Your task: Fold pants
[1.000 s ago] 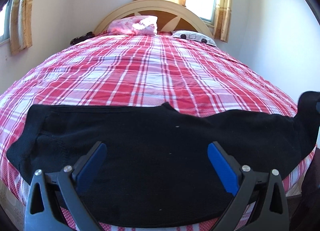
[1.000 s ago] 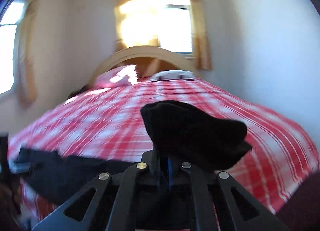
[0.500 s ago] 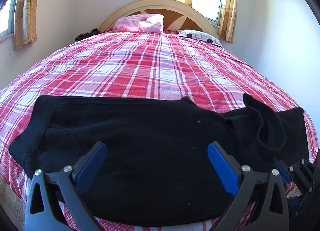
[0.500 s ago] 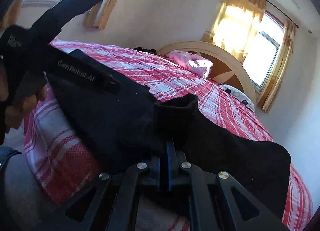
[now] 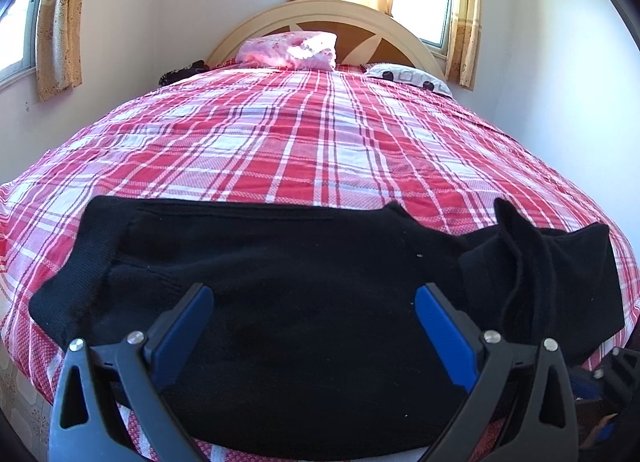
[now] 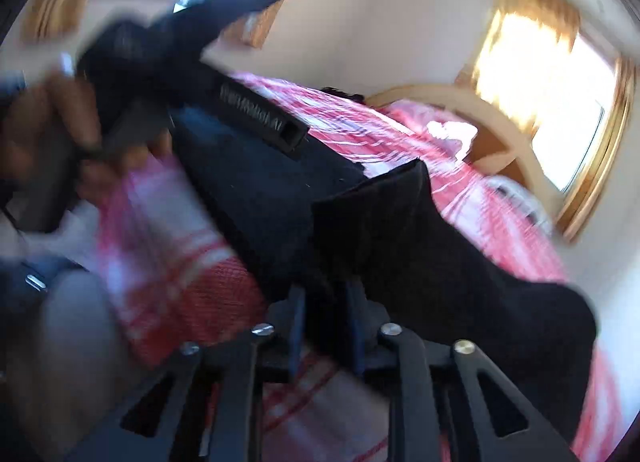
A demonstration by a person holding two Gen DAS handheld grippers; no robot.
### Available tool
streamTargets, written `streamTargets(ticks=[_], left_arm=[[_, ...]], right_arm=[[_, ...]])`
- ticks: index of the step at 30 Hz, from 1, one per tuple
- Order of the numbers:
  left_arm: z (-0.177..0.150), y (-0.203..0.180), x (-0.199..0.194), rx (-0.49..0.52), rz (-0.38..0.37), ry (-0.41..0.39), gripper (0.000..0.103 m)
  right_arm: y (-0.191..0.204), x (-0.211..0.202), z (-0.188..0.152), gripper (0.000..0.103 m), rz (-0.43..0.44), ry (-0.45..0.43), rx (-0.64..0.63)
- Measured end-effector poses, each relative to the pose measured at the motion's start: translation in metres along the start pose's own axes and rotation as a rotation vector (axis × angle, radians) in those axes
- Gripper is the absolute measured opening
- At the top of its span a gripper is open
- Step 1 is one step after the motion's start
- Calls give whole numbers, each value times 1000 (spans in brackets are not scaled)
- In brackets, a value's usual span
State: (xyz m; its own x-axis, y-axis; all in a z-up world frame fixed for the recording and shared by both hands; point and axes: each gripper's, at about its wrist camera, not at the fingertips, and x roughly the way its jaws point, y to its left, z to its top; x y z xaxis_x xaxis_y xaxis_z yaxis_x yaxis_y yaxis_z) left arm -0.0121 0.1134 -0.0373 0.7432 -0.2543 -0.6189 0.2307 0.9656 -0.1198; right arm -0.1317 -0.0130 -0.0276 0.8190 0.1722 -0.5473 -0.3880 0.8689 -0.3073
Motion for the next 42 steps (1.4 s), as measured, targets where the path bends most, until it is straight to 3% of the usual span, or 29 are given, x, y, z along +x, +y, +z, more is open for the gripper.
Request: streamTargets(ticks=[3,5,7,9,11,14,16,19,22,24,27,28,33,34,38,40,42], left_arm=[[-1,-3,5,8,7,18,103],[-3,-7,5,15,0,27,103],[-3,-11,2,34,0,21,103],[-3,-13,-2,53,7,9,103],[-2,-13,-3,62,23,3,103],[-1,-5,-1,49,90,8,100],[1,3,0,38,80,17,100],[5,13,-5,13,77,-9,100],[8,15,-6,5,71,-27,100],[9,11,-3,-2,46,-26,100],[9,-2,4,-10,-15,11,100],[8,-8,5,1,-34,18,100],[2,-31,-4,93,-38,5,100],[2,-32,-6,108,-29,0,100],[9,-35,-10,102,-38,-19,100],[12,-39,-13,97,-58,-39,100],[17,-48,-14,108,-83,-60,100]], right_arm=[[-45,-25,6,26,145,-96,293],[-71,-27,11,26,107,-132,416],[-102,-15,14,26,28,-121,547],[-120,4,16,26,17,-93,621],[-118,28,25,26,82,-50,596],[-81,61,36,27,170,-9,459],[-51,79,31,27,263,51,413],[-45,73,28,27,279,12,418],[-68,48,26,27,328,-81,546],[-89,24,21,27,283,-152,602],[-113,15,26,27,145,-168,617],[-122,23,33,27,113,-140,606],[-125,105,36,27,142,119,631],[-123,113,36,27,131,122,624],[-140,92,35,27,177,29,714],[-153,56,24,27,116,-86,761],[-171,10,3,33,-22,-161,786]])
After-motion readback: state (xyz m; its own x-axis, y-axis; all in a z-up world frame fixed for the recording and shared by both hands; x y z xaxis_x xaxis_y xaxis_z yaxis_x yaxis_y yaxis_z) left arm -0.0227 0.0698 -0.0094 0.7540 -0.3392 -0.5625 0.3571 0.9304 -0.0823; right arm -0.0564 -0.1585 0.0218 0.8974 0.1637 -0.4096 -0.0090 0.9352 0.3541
